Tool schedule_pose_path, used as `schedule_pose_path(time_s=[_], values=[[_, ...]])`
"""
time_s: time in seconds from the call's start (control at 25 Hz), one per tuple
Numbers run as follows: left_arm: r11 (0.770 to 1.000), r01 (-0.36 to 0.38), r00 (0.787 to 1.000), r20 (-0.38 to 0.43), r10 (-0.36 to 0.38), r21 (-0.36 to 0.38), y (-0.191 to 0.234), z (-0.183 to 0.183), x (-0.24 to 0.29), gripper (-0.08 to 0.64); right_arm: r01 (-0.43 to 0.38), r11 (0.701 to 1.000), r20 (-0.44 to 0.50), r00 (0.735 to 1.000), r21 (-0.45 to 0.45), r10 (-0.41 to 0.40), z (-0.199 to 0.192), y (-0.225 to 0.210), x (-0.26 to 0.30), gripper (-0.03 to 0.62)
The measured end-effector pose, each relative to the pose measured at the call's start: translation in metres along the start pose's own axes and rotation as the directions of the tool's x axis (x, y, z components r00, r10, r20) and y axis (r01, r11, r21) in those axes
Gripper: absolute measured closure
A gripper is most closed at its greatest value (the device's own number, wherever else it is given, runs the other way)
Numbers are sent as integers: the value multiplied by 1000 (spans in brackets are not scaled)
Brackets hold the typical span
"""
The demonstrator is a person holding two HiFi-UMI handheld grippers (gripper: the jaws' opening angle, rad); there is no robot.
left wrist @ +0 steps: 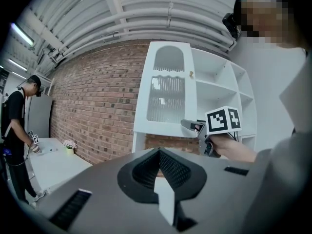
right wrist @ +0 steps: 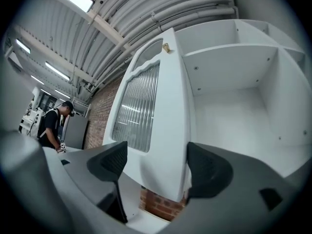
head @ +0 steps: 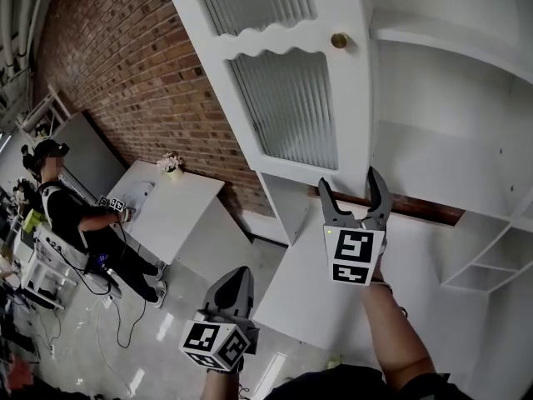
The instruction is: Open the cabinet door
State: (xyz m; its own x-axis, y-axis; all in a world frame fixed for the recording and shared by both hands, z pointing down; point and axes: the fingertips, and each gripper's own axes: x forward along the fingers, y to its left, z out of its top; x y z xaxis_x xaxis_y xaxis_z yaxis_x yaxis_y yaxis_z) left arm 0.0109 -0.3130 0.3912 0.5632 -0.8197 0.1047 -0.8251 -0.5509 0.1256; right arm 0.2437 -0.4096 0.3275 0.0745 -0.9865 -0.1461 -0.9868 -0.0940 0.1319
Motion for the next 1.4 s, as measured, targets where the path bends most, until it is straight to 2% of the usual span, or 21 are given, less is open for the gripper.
schedule_pose_path(time_s=[0.36, 0.52, 0.8, 1.4], values=[[999, 35, 999, 9, -35, -21, 21, 5, -26, 555, -22, 1000, -5, 1000, 14, 22, 10, 16, -33, 256], [998, 56, 998, 20, -55, -28, 25, 2, -38, 555, -13, 1000, -2, 1000, 6, 13, 13, 19, -56, 409], [996, 78, 997, 31, -77, -38, 34, 5, -54, 555, -13, 999, -27, 1000, -37, 12, 17, 32, -75, 506], [997, 68, 996, 57, -66, -30, 49, 12, -85, 555, -75, 997, -18, 997, -18, 75, 28, 78, -106, 532]])
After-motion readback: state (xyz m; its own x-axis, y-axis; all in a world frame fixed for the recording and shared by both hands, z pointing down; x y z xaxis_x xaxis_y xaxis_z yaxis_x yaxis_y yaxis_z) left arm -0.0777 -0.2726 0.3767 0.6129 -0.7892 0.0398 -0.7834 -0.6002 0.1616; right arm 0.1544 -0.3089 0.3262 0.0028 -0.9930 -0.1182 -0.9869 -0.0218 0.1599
